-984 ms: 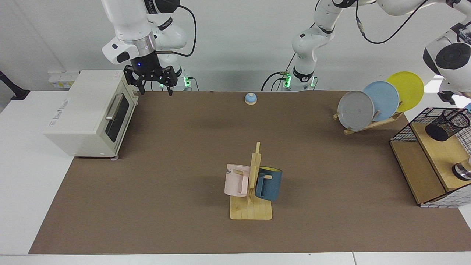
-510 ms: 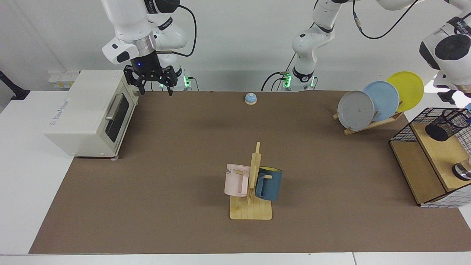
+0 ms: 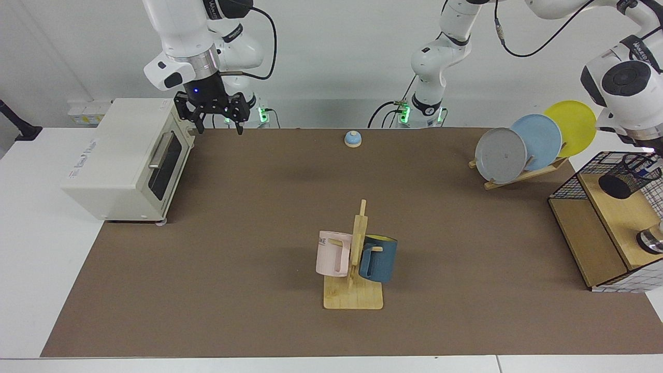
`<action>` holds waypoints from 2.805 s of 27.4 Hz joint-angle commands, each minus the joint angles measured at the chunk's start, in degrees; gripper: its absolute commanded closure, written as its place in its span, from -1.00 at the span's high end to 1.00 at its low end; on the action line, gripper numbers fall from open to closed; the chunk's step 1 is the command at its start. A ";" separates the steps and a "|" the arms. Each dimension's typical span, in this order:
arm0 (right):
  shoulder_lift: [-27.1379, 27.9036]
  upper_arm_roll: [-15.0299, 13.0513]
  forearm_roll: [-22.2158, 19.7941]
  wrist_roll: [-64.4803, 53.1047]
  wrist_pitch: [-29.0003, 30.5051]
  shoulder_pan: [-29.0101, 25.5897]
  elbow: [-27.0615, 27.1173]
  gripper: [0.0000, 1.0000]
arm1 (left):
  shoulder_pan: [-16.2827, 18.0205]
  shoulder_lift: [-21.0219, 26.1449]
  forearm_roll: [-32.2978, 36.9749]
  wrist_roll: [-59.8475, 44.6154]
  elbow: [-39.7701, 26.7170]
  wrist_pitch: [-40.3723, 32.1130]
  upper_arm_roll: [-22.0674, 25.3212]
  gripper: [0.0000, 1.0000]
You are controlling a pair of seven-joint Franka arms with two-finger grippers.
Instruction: Put markers into pen holder
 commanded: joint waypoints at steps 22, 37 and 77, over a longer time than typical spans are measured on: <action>-0.24 0.55 0.96 0.20 1.01 -0.93 -0.52 0.99 | 0.87 1.90 -0.77 -1.11 -3.04 4.83 0.65 -1.00; -0.24 0.55 0.96 0.20 1.01 -0.93 -0.52 0.99 | 1.48 2.61 -0.86 -1.11 -3.13 5.28 0.74 -1.00; -0.24 0.46 0.96 0.20 1.01 -0.93 -0.52 0.99 | 1.39 2.61 -0.86 2.93 -2.69 5.19 2.41 -0.54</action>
